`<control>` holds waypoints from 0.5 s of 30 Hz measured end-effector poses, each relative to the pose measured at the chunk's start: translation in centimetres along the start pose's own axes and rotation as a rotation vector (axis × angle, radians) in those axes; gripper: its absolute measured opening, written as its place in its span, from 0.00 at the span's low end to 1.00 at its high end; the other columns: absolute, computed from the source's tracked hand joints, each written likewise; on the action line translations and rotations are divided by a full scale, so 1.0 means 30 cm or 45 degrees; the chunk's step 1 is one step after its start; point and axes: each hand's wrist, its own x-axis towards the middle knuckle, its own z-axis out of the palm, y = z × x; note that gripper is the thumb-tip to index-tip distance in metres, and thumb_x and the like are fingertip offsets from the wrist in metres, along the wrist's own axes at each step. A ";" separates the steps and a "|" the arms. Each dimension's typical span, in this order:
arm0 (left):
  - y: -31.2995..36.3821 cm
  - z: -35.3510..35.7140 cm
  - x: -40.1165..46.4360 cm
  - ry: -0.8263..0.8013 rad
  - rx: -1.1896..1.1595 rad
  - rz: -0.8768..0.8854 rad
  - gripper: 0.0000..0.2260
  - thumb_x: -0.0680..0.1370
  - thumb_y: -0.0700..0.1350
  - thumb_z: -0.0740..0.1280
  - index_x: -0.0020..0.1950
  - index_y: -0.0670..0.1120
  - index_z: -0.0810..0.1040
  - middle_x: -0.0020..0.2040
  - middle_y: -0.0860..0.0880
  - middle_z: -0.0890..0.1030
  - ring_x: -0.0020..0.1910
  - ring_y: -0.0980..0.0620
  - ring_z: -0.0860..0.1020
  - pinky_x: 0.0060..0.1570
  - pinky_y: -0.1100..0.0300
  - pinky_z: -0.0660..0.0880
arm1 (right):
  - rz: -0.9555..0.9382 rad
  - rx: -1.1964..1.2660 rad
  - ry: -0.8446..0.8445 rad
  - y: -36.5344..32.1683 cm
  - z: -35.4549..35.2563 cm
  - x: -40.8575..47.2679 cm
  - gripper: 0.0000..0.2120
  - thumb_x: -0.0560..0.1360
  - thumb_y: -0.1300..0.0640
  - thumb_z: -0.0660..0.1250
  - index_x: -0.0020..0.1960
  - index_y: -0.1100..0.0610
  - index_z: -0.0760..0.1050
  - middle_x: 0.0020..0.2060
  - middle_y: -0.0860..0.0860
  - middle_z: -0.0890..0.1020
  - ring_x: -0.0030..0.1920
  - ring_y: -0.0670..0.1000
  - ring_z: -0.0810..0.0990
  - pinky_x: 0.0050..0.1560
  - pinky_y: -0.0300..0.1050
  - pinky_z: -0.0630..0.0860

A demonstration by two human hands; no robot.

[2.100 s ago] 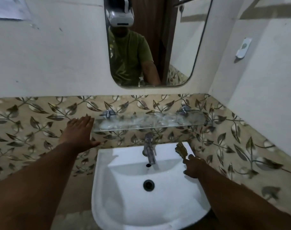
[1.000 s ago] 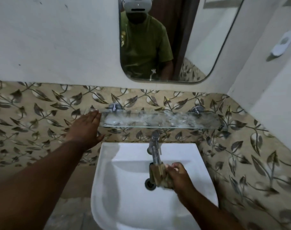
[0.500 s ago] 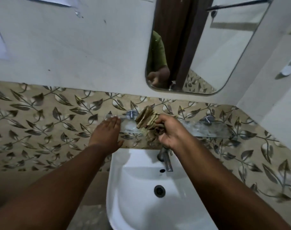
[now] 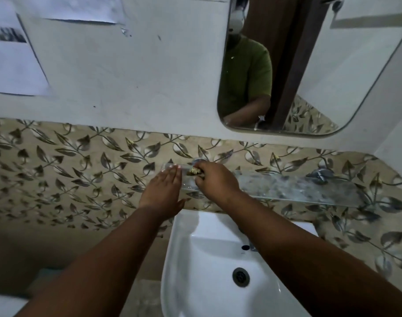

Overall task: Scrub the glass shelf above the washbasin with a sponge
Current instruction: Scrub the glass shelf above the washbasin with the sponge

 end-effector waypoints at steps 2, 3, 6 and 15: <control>0.002 -0.001 -0.002 -0.009 -0.004 -0.009 0.43 0.75 0.62 0.60 0.79 0.42 0.42 0.81 0.43 0.50 0.79 0.47 0.49 0.76 0.51 0.50 | 0.006 0.031 -0.088 -0.010 0.000 0.015 0.23 0.77 0.46 0.64 0.72 0.45 0.71 0.66 0.50 0.77 0.64 0.54 0.77 0.58 0.49 0.75; 0.001 -0.001 -0.002 -0.010 -0.004 -0.011 0.43 0.75 0.62 0.60 0.79 0.42 0.42 0.81 0.43 0.50 0.79 0.47 0.49 0.77 0.52 0.49 | 0.025 0.041 -0.114 -0.019 0.006 0.024 0.23 0.78 0.44 0.62 0.73 0.45 0.70 0.68 0.51 0.76 0.66 0.55 0.75 0.60 0.50 0.74; 0.010 -0.009 -0.001 0.023 -0.008 -0.031 0.42 0.75 0.61 0.61 0.79 0.43 0.44 0.81 0.44 0.51 0.79 0.48 0.50 0.76 0.53 0.49 | 0.072 -0.017 -0.088 -0.066 0.038 0.045 0.17 0.81 0.47 0.58 0.66 0.48 0.76 0.62 0.52 0.80 0.61 0.57 0.79 0.54 0.49 0.75; 0.004 0.021 0.001 0.081 -0.060 -0.036 0.42 0.74 0.63 0.61 0.79 0.40 0.51 0.79 0.42 0.57 0.78 0.47 0.56 0.74 0.53 0.51 | 0.018 -0.131 0.028 -0.043 0.081 -0.087 0.17 0.79 0.47 0.60 0.63 0.47 0.80 0.67 0.50 0.78 0.67 0.56 0.74 0.70 0.52 0.65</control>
